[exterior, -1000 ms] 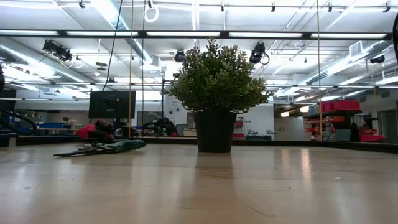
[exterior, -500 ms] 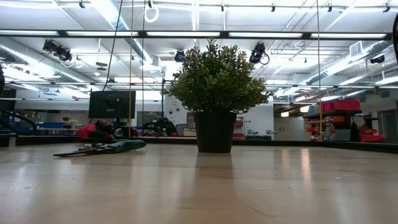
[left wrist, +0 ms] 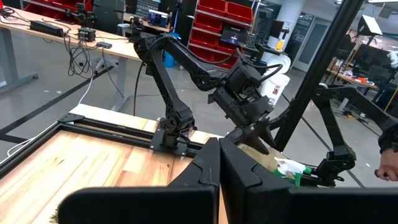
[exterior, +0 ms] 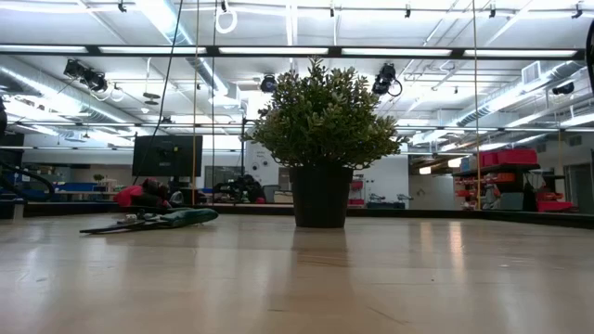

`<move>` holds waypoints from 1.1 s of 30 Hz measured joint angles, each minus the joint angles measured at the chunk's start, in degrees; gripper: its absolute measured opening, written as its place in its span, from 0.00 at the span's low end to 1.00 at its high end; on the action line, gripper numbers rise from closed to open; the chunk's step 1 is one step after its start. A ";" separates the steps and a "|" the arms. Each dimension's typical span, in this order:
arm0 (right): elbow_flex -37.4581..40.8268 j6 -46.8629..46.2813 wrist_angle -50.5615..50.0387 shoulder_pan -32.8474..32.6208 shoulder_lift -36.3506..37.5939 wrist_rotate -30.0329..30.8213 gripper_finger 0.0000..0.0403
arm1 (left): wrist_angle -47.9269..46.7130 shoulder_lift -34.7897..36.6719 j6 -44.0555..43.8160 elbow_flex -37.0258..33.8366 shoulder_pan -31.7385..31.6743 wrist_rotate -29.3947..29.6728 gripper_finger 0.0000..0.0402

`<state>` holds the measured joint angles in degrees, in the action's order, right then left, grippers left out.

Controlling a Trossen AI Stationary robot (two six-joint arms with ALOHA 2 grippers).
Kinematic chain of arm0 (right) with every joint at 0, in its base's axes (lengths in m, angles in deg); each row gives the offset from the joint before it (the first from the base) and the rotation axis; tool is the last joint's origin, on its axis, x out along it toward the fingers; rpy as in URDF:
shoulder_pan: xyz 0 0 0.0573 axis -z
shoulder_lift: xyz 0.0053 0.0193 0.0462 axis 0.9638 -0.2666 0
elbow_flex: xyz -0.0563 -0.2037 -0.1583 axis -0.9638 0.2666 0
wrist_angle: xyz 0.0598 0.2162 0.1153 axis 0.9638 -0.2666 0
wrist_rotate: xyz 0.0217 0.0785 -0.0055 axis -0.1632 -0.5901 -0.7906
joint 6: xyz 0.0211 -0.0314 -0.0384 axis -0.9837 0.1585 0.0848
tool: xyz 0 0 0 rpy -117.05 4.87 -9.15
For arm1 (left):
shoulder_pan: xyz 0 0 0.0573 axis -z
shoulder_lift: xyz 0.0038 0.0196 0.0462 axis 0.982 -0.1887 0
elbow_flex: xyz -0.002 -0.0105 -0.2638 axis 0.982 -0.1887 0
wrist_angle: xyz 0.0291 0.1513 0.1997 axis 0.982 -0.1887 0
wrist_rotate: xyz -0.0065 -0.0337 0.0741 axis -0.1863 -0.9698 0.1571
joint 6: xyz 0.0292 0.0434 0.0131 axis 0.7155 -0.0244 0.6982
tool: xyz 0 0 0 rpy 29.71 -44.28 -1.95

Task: Pick & Place Garden tools in Gardening bag
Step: Put the green shear scissors into the white gardening bag

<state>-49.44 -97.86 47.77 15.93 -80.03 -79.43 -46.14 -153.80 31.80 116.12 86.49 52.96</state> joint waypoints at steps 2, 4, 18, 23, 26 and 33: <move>-1.15 1.05 -0.76 0.02 0.00 0.04 0.35 | 0.02 0.01 0.00 0.00 0.01 -0.01 0.01; -2.45 2.63 -1.39 0.10 0.01 0.66 0.31 | 0.02 0.01 0.02 0.00 0.01 0.00 0.01; -8.75 4.48 -6.42 4.49 0.01 4.24 0.02 | 0.00 -0.01 -1.59 0.00 -0.01 -0.02 0.01; -11.07 5.92 -7.83 7.39 0.13 4.00 0.01 | 0.00 -0.01 -1.57 0.00 -0.01 0.68 0.01; -12.51 6.91 -9.27 9.59 0.11 4.00 0.00 | 0.00 -0.01 -1.59 0.00 -0.01 0.72 0.01; -16.11 8.69 -10.07 15.89 0.30 4.00 0.00 | -0.29 -0.01 -1.15 0.00 -0.01 0.71 0.01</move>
<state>-65.56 -89.17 37.70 31.82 -79.73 -75.43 -46.43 -153.81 30.64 116.12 86.48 53.67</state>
